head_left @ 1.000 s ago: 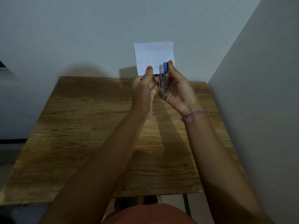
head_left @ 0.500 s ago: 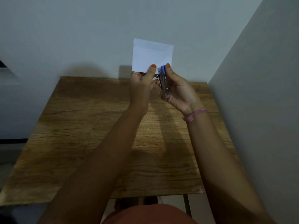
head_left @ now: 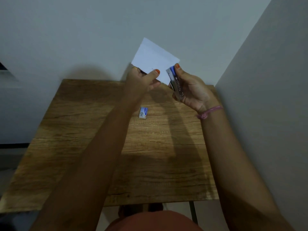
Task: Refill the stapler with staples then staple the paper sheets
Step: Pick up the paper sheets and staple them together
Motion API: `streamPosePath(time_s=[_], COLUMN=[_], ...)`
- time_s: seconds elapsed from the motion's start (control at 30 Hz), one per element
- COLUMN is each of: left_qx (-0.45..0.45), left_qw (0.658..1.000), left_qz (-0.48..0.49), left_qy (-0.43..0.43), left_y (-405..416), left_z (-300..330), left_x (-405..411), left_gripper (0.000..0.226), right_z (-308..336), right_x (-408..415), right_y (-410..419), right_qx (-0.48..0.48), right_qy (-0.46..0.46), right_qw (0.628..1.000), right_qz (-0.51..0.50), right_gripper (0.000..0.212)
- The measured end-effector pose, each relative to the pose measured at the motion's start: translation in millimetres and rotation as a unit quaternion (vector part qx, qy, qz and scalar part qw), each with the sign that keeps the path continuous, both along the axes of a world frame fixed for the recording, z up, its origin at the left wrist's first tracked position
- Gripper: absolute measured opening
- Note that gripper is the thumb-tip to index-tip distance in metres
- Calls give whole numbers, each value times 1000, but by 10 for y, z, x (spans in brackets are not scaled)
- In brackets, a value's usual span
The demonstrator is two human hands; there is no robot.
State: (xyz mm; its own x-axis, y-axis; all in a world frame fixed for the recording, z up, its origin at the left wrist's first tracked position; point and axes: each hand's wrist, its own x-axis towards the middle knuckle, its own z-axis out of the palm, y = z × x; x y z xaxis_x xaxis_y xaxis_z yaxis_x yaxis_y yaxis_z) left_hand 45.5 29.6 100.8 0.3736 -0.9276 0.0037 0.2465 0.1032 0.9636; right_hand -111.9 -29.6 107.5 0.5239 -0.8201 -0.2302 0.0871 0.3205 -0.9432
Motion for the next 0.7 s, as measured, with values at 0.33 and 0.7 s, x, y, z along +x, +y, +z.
streamPosePath(time_s=[0.33, 0.7], left_qx=[-2, 2], left_qw=[977, 993], left_qz=[-74, -90], left_qy=[-198, -78], left_y=[-13, 9], left_z=[176, 127], left_x=[225, 59], left_gripper=[35, 34], right_z=[-75, -108], right_x=[-6, 66], right_y=[8, 35], right_qx=[26, 5], right_qy=[-11, -16], right_qw=[1000, 1000], right_qz=[7, -14], right_gripper=[30, 28])
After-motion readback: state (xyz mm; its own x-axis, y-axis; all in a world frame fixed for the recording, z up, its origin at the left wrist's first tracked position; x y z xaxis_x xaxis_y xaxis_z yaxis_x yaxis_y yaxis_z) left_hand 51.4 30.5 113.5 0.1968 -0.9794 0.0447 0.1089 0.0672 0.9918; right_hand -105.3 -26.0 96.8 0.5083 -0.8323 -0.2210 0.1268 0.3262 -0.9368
